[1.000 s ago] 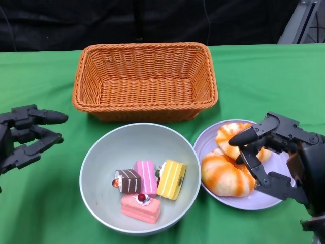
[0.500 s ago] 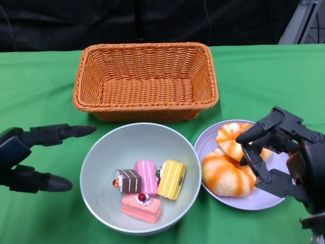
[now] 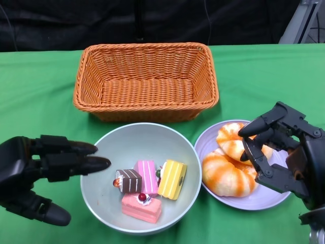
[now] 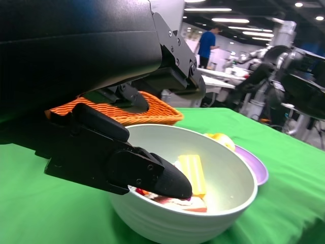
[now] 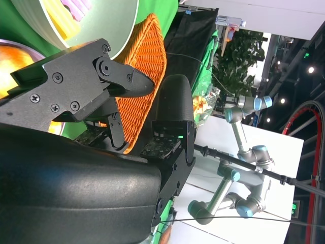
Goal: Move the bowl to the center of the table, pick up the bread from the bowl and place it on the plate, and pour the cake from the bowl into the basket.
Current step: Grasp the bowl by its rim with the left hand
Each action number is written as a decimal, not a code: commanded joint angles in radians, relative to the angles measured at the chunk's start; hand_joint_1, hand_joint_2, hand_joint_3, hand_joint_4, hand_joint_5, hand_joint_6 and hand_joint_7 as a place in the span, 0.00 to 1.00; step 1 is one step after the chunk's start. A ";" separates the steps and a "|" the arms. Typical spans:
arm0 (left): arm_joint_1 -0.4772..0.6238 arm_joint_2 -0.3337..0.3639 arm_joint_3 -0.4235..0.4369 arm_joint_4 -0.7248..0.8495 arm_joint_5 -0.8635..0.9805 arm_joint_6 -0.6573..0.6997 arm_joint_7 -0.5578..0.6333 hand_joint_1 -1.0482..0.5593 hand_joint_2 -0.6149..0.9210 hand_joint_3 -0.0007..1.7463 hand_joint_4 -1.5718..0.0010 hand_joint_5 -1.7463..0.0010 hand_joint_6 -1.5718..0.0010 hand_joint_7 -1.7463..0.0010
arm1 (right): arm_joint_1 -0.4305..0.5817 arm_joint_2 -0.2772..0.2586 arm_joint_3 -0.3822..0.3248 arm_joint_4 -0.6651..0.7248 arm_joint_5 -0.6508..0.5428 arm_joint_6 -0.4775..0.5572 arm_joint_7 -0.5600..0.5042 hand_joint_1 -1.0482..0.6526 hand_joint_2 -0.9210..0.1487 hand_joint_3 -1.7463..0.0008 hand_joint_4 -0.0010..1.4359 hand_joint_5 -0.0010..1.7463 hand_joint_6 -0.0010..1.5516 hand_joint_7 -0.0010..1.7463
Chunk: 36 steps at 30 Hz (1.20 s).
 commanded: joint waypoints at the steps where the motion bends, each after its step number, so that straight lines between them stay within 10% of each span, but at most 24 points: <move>1: 0.010 0.018 -0.009 -0.019 0.077 -0.017 0.047 0.28 1.00 0.01 0.49 0.96 0.56 0.98 | -0.008 0.011 -0.014 0.004 0.036 0.011 0.002 0.55 0.22 0.55 0.47 0.88 0.39 0.76; 18: -0.043 0.007 -0.005 -0.045 0.719 0.037 0.450 0.41 1.00 0.03 0.42 0.98 0.50 1.00 | -0.022 0.040 -0.021 0.007 0.091 0.019 0.004 0.55 0.22 0.52 0.43 0.94 0.38 0.77; 27: -0.099 0.061 -0.348 -0.107 1.084 0.381 1.034 0.44 1.00 0.02 0.44 1.00 0.51 1.00 | -0.013 0.051 -0.022 0.006 0.089 0.009 0.006 0.55 0.21 0.53 0.45 0.93 0.39 0.76; 36: -0.142 0.070 -0.546 -0.075 1.020 0.549 1.088 0.44 1.00 0.04 0.45 1.00 0.51 1.00 | -0.008 0.053 -0.020 0.008 0.082 0.001 0.004 0.56 0.22 0.52 0.45 0.93 0.39 0.76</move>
